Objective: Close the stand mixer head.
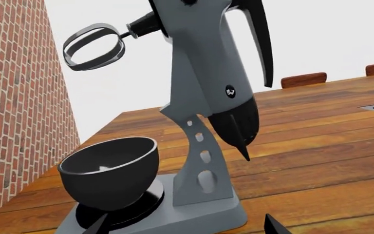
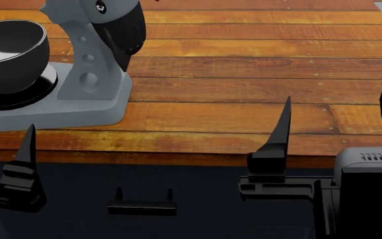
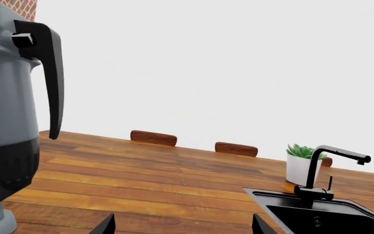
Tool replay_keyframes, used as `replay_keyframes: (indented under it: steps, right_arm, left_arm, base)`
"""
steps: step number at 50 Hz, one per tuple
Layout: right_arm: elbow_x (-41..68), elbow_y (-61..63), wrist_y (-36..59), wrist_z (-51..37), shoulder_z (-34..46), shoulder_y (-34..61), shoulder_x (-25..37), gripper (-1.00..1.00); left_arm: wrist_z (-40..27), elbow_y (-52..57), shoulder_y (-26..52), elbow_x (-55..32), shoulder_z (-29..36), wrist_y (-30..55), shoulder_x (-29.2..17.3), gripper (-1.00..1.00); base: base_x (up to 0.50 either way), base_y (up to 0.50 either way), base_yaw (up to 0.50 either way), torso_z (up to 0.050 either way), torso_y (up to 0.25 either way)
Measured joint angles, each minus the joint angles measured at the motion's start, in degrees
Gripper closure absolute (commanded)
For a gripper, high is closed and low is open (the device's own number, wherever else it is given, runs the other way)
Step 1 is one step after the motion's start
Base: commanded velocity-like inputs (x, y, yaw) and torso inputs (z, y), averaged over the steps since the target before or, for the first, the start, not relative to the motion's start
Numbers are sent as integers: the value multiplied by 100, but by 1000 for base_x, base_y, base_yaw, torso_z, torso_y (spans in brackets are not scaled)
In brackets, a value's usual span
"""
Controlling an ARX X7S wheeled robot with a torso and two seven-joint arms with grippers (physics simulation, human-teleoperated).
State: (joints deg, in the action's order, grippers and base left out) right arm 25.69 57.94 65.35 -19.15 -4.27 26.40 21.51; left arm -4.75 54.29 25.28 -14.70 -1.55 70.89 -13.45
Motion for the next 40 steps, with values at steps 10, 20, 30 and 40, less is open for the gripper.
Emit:
replay_keyframes:
  steps: [10,20,30,40]
  right_arm:
    - [868,101,7,-721,-44,66,472,-100]
    - [1304,142,-7,-1083,-121,78,712,-100]
    - [1592,154,-35,-1336,-193,102,868,-100]
    - [1685,101,-144,-1467,-133,71,1008,-100]
  left_arm:
    - [109,194,-14,-144,-110,97,-132,-100]
    - [126,230,-21,-233,-249,134,-189,-100]
    - [146,114,-121,-263,-419,18,-259,-100]
    - [168,5,-215,-300,-607,-55,-307,-100]
  base:
    - [0,0,0,50,37]
    - [0,0,0,50,37]
    - [0,0,0,50,37]
    - [0,0,0,42,29]
